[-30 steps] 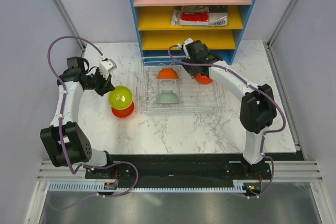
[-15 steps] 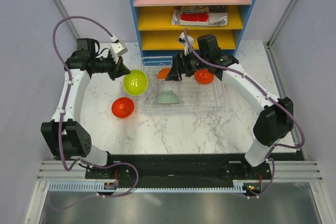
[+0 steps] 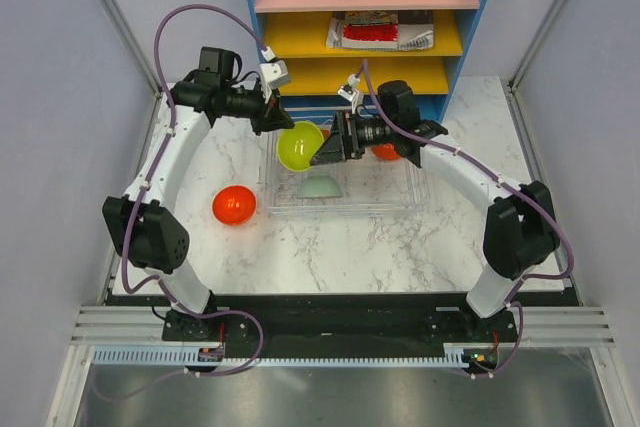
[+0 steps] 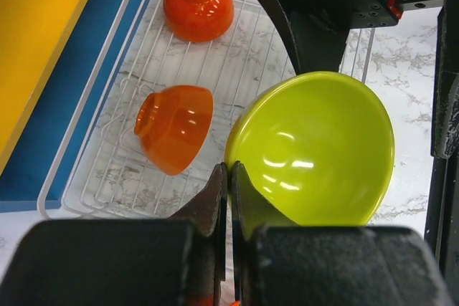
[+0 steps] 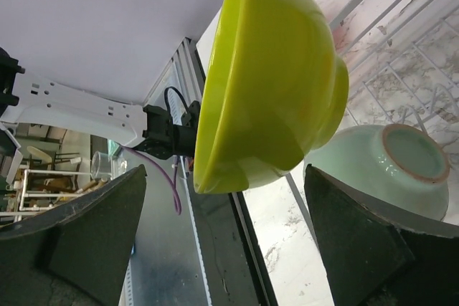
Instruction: Load the bowls into the dish rack
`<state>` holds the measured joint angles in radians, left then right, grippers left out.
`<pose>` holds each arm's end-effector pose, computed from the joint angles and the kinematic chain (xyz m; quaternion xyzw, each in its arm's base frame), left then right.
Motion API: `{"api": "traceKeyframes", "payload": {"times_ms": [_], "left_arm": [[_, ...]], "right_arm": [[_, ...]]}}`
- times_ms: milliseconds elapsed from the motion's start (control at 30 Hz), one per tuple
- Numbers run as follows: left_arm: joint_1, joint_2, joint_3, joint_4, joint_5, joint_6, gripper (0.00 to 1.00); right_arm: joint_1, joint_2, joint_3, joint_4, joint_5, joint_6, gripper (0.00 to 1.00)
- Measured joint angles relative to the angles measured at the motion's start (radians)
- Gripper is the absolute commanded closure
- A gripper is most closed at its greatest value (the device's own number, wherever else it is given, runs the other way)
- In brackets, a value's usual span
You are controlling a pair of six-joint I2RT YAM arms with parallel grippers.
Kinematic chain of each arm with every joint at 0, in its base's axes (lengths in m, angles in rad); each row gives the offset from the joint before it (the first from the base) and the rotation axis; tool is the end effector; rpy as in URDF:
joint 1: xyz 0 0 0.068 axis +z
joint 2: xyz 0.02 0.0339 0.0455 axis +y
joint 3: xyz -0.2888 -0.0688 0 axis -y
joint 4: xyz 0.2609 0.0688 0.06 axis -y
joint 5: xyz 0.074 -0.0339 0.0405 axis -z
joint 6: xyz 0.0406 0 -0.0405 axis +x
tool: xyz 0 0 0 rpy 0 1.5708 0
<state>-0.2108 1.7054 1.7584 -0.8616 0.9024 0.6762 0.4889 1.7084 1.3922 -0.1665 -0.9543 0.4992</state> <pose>0.3694 -0.1116 0.4017 0.5049 0.6850 -0.3167 0.4190 0.3487 0.2230 0.3302 -0.2338 0.7613 0.5640 0.2185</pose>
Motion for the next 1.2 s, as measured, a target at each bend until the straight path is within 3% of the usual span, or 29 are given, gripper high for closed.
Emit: {"api": "traceKeyframes", "payload": {"times_ms": [600,1200], "left_arm": [[-0.037,0.002,0.005,0.000,0.016,-0.022,0.98],[-0.045,0.001,0.004,0.000,0.017,-0.026,0.98]], "right_arm": [[-0.021,0.008,-0.001,0.047,-0.013,0.024,0.02],[-0.069,0.008,0.001,-0.011,0.017,-0.055,0.02]]}}
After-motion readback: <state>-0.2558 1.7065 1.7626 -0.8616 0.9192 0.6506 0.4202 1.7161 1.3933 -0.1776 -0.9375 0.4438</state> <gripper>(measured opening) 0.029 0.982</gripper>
